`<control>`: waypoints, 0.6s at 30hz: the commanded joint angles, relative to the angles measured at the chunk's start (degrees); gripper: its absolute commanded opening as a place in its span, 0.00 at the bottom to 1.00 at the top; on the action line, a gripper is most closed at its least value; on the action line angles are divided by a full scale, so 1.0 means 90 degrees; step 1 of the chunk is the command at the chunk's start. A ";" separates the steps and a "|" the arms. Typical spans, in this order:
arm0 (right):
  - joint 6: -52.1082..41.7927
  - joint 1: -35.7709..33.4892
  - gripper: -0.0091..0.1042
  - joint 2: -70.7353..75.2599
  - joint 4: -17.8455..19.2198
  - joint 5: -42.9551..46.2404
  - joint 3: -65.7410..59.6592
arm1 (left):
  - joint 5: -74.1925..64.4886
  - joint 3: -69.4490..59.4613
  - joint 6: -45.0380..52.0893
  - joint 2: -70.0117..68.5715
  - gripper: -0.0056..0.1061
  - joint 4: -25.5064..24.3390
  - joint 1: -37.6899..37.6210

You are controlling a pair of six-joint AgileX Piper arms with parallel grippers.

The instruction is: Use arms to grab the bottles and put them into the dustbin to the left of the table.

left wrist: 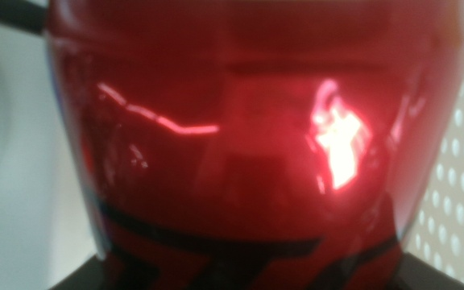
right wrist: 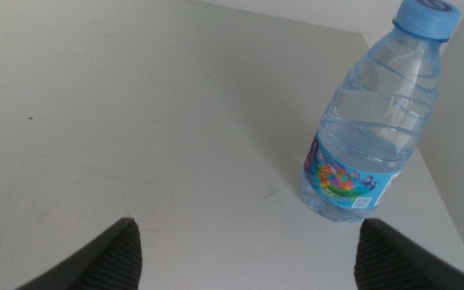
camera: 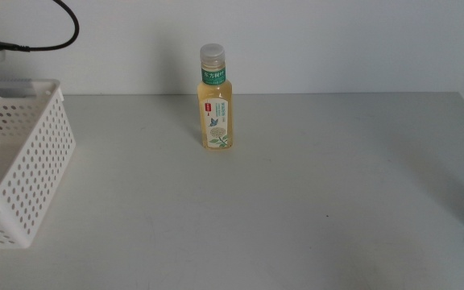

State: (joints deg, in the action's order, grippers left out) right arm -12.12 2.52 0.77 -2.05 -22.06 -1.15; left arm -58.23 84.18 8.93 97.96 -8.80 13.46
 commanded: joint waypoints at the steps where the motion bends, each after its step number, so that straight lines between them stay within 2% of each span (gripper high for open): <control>1: -0.0056 0.0042 0.68 0.0139 0.0048 0.0394 0.0009 | 0.0357 0.0264 0.0040 -0.0083 0.03 -0.0049 -0.0002; 18: -0.0056 0.0042 0.68 0.0139 0.0048 0.0394 0.0009 | 0.0372 0.0264 0.0000 0.1193 0.05 0.0180 -0.0002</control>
State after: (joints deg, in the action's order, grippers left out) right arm -12.12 2.52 0.77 -2.05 -22.06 -1.15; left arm -56.24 84.30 9.32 111.64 -7.06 13.46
